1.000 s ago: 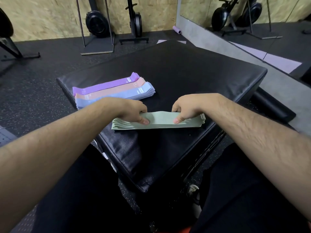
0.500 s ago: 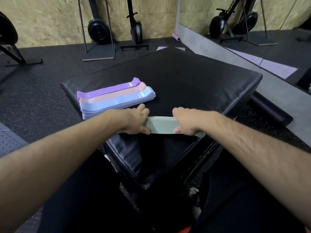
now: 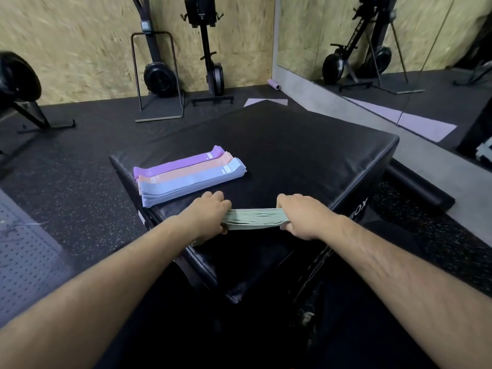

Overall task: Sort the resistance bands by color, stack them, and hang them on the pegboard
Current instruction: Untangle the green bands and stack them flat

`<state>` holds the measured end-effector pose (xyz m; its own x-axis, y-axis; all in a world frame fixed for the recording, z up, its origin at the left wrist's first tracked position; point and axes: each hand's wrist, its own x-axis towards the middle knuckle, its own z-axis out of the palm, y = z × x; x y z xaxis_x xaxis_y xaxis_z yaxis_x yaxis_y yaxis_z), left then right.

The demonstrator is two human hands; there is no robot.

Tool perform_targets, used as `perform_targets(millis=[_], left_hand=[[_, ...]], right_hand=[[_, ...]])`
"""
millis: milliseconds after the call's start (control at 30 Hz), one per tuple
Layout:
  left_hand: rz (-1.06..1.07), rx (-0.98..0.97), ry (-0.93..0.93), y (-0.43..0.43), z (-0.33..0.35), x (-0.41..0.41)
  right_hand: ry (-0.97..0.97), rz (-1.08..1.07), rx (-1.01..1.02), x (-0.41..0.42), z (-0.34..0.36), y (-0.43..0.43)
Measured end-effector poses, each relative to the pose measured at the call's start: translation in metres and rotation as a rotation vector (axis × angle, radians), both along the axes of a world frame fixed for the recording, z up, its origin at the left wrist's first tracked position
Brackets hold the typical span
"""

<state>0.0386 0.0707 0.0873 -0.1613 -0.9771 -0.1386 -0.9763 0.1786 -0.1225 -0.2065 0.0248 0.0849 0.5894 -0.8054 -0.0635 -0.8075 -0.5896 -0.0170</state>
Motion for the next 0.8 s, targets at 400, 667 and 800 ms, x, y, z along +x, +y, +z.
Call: perform_targets(millis=[400, 667, 800], left_hand=[[0.164, -0.144, 0.362, 0.053, 0.061, 0.013], [0.256, -0.129, 0.47, 0.09, 0.124, 0.04], [0.382, -0.127, 0.532, 0.111, 0.138, 0.054]], right_hand=[[-0.534, -0.043, 0.294, -0.006, 0.062, 0.01], [-0.527, 0.234, 0.383, 0.023, 0.115, -0.011], [-0.474, 0.359, 0.411, 0.055, 0.124, -0.025]])
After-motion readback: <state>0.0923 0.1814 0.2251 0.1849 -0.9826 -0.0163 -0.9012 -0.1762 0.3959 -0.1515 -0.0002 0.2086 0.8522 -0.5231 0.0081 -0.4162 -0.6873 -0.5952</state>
